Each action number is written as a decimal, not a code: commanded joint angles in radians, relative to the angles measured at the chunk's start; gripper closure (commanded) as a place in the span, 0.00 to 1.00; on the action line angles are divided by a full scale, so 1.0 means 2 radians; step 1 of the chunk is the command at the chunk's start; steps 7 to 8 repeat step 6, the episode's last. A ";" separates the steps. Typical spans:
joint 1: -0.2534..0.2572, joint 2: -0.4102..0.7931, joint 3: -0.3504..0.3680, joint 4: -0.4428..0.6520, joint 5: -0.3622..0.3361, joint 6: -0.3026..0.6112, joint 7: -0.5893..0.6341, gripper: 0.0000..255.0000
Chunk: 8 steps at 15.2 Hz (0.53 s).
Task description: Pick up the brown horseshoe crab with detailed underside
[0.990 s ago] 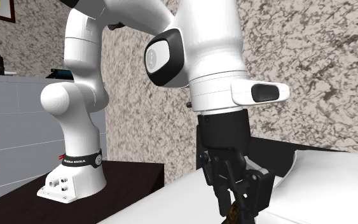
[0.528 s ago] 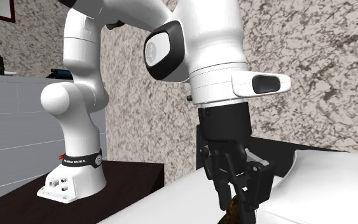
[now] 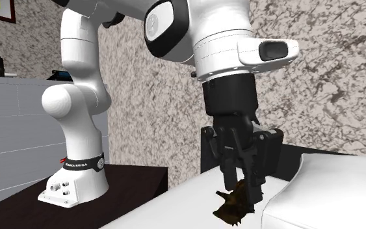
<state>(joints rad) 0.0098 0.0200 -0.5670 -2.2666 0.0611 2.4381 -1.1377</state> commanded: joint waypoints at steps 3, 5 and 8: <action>0.001 -0.018 0.000 0.012 -0.016 -0.027 0.012 1.00; 0.001 -0.023 0.000 0.016 -0.020 -0.035 0.015 1.00; 0.001 -0.023 0.000 0.016 -0.020 -0.035 0.015 1.00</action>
